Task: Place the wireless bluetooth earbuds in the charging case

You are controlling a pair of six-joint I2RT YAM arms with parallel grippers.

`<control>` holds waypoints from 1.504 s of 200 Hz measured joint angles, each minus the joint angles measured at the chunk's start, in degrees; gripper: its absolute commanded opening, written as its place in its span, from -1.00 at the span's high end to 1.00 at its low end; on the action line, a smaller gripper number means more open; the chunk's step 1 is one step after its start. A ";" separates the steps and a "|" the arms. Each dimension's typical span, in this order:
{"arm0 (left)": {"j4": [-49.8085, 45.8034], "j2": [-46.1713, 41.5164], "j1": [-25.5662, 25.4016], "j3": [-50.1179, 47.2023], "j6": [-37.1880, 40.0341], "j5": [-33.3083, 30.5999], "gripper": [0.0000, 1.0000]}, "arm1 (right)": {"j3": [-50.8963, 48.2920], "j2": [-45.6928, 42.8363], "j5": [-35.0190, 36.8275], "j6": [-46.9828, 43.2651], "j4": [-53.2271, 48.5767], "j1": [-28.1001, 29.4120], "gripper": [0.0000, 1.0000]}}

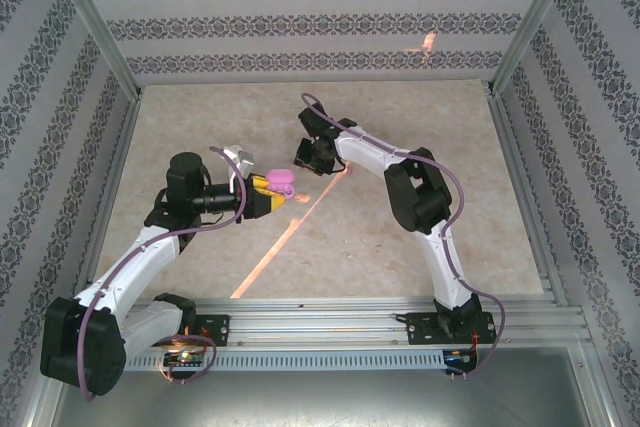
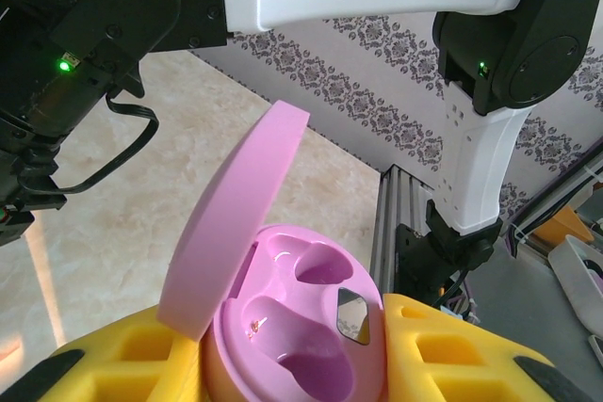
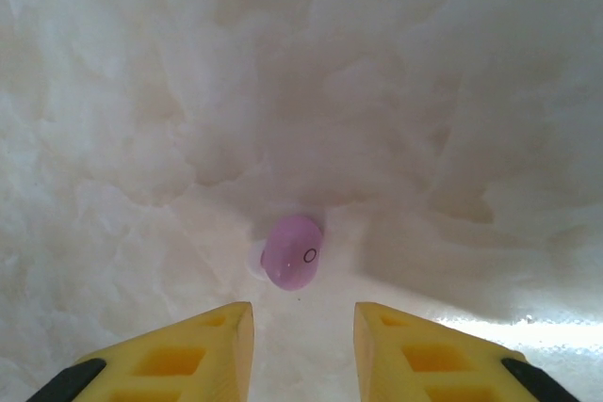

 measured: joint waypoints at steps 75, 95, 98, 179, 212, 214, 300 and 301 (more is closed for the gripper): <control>0.20 0.28 0.35 0.00 0.13 0.17 0.51 | 2.38 2.54 0.74 0.02 -0.94 0.00 0.37; 0.22 0.28 0.35 0.00 0.13 0.17 0.51 | 3.80 3.30 0.87 -0.02 -1.36 0.00 0.40; 0.22 0.28 0.35 0.00 0.13 0.17 0.51 | 3.98 3.41 0.96 0.00 -1.38 0.00 0.41; 0.22 0.28 0.35 0.02 0.13 0.17 0.51 | 7.76 5.88 1.68 -1.51 -3.56 0.00 0.62; 0.24 0.28 0.35 0.00 0.13 0.17 0.51 | 7.69 5.81 1.66 -3.04 -3.80 0.00 0.73; 0.22 0.28 0.35 0.00 0.11 0.17 0.51 | 7.63 5.75 1.64 -3.26 -3.80 0.00 0.73; 1.64 0.31 0.35 0.00 0.13 0.17 0.56 | -15.15 -11.74 1.64 -8.04 -4.72 -0.44 0.78; 1.73 0.31 0.35 0.00 0.11 0.17 0.57 | -15.54 -12.24 1.68 -8.13 -4.85 -0.44 0.77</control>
